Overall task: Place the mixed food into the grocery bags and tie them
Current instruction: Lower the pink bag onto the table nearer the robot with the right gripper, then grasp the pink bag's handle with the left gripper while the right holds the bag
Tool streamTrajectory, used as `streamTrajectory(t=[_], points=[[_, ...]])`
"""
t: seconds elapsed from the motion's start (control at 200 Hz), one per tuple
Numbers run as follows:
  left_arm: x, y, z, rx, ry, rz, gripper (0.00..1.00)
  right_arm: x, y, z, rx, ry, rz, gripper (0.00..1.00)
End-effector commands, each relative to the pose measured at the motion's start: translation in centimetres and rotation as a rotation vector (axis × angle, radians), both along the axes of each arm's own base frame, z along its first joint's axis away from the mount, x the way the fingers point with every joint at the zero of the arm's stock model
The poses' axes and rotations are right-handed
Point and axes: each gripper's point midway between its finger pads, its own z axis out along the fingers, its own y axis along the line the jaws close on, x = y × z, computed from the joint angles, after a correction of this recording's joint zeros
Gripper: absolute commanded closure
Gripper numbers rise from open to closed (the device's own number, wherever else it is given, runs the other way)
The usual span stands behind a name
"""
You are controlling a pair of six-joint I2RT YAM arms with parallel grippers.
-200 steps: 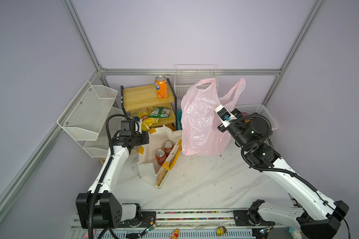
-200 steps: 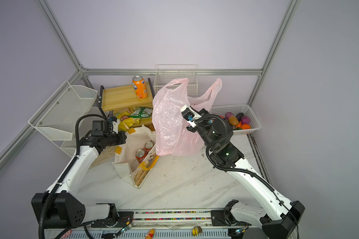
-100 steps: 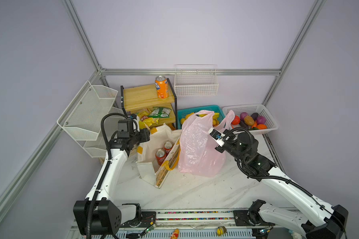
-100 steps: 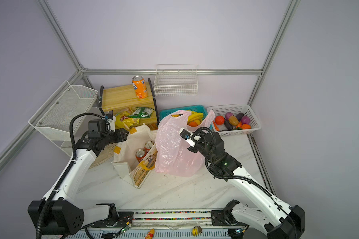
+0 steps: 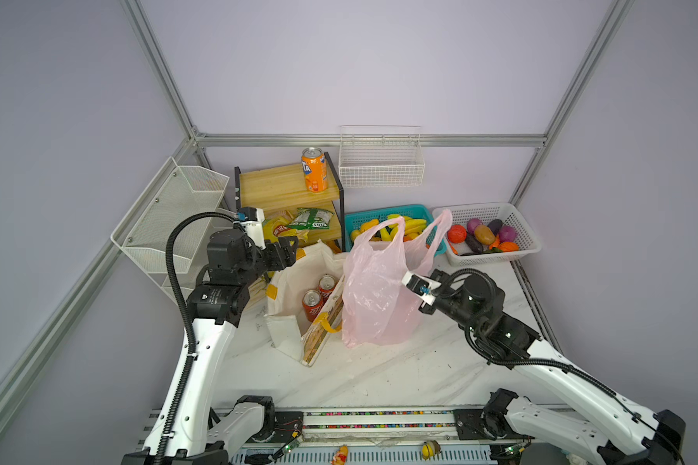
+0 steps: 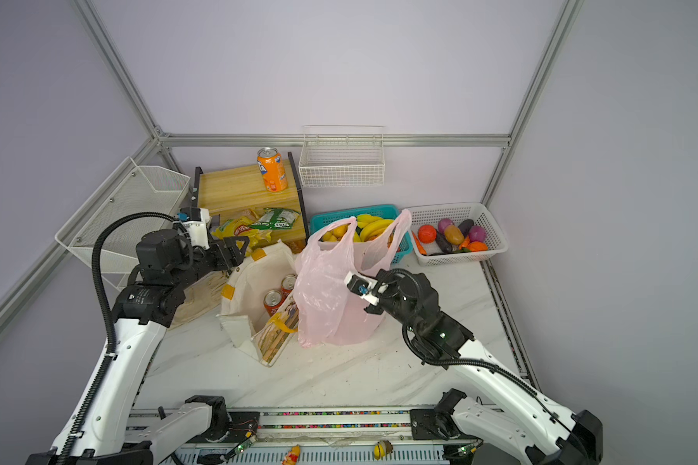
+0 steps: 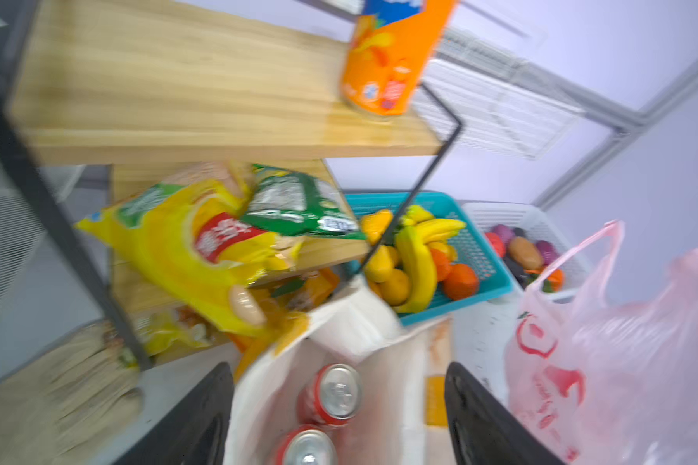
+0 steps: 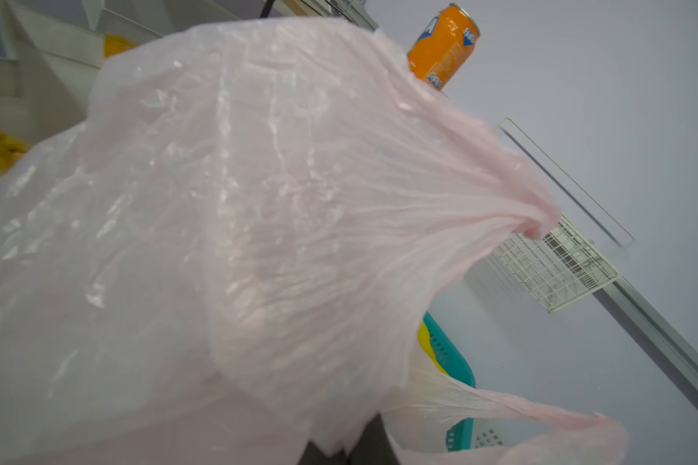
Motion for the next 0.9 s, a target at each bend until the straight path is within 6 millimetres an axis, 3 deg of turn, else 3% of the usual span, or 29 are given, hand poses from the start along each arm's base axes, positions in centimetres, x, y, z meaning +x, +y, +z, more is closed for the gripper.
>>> streamTrajectory(t=[0.0,0.145,0.245,0.305,0.535,0.72,0.895], points=[[-2.1,-6.1,5.3,-0.064,-0.096,-0.233,0.19,-2.3,0.0,-2.2,0.015,-0.009,0.053,1.00],[-2.9,-11.9,3.7,-0.043,-0.001,-0.417,0.17,-3.2,0.9,-3.5,-0.009,-0.036,0.052,1.00],[-3.3,-14.1,3.6,-0.046,0.029,-0.498,0.16,-3.2,1.6,-6.1,-0.089,-0.022,0.028,1.00],[-3.6,-15.0,3.4,-0.042,0.052,-0.540,0.15,-3.3,2.0,-6.5,-0.105,-0.037,0.016,1.00],[-2.9,-15.7,1.0,-0.022,0.156,-0.557,0.12,-3.0,2.1,-4.7,-0.027,-0.100,-0.015,1.00],[-1.0,-15.0,2.4,0.003,0.074,-0.473,0.12,0.1,1.9,-3.5,-0.171,-0.183,-0.161,1.00],[-0.3,-15.8,1.1,-0.010,0.145,-0.495,0.11,-0.2,2.3,-1.1,-0.160,-0.284,-0.127,1.00]])
